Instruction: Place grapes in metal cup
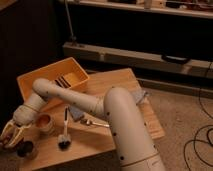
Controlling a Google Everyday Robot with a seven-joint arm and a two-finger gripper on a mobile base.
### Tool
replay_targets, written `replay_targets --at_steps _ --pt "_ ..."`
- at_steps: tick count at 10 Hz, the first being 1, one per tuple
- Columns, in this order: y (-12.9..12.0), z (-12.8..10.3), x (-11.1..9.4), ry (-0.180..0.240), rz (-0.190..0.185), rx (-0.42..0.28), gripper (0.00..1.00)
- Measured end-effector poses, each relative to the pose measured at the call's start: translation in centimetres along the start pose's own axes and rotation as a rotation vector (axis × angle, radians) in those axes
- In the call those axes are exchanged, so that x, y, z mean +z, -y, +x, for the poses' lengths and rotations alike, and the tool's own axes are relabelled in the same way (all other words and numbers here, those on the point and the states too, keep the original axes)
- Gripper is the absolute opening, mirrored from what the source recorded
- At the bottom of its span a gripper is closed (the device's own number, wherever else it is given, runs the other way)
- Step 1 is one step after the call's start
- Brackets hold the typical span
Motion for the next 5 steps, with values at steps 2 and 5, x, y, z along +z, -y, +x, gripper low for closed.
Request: replay_targets --at_steps 2,5 --pt "-0.35 0.02 -0.22 0.000 0.001 0.009 0.00" --pt "-1.02 0.79 0.07 0.030 -0.002 0.028 0.00"
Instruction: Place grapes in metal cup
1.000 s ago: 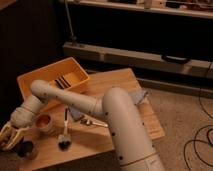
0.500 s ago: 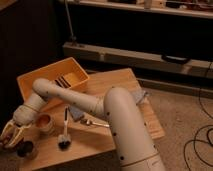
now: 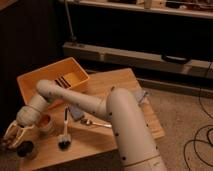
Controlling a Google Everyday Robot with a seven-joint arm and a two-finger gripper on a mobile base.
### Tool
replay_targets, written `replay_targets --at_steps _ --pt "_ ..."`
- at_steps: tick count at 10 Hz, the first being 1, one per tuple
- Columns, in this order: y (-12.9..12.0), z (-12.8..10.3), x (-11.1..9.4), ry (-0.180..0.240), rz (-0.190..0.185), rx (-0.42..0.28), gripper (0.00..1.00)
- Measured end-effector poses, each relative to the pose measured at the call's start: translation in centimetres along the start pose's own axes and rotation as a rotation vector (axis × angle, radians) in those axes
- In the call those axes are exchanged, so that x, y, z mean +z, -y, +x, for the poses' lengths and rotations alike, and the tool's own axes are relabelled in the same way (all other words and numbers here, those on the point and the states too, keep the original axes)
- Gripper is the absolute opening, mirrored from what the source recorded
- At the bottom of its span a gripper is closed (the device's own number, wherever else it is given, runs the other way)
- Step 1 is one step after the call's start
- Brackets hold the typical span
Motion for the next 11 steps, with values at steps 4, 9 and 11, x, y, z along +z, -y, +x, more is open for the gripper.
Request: replay_targets --at_steps 4,9,11 --pt "-0.3 0.6 0.2 0.015 -0.007 0.001 0.01" --pt "-0.3 1.2 0.3 0.022 -0.018 0.005 0.45" --pt "-0.2 1.3 0.4 0.014 -0.034 0.004 0.67"
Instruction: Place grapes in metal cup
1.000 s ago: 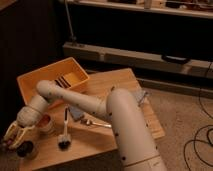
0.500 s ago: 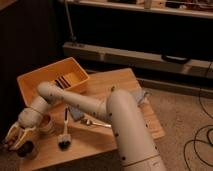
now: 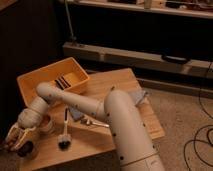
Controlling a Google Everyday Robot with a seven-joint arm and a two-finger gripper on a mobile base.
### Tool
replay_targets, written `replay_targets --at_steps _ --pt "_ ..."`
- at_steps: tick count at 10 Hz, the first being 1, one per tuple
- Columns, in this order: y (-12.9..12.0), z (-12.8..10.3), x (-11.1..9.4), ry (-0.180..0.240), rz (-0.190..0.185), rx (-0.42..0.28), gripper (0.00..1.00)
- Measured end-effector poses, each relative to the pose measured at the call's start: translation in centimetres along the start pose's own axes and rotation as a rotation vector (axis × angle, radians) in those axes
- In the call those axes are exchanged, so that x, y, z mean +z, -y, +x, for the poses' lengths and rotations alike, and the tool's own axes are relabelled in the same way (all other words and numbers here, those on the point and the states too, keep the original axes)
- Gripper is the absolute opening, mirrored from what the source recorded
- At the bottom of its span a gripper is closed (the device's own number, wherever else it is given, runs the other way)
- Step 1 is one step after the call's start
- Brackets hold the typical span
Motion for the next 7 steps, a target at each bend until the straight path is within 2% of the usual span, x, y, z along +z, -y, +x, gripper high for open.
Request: replay_targets --at_steps 2,7 --pt "0.06 0.09 0.02 -0.007 -0.009 0.003 0.79" --pt "0.50 0.08 -0.23 -0.014 -0.012 0.020 0.80"
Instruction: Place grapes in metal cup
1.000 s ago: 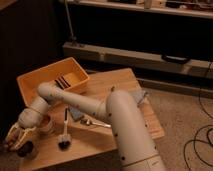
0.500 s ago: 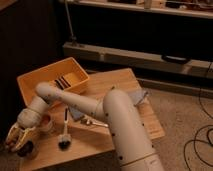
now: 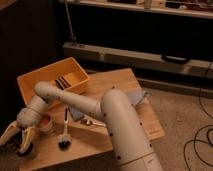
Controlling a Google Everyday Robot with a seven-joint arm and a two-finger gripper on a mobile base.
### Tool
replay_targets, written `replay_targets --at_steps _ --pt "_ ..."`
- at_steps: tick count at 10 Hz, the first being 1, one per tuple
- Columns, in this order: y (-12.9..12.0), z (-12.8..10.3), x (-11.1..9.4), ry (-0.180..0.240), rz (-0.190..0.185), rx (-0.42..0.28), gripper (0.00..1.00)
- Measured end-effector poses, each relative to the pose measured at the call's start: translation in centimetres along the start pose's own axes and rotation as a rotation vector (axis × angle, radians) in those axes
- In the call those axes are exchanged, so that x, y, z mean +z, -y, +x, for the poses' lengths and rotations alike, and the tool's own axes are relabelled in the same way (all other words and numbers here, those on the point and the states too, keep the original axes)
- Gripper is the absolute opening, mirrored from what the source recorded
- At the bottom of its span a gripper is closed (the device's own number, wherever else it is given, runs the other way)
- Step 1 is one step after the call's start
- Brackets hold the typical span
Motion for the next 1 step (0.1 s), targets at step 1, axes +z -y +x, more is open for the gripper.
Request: replay_targets --at_steps 1 --pt "0.04 0.05 -0.02 0.000 0.003 0.001 0.80"
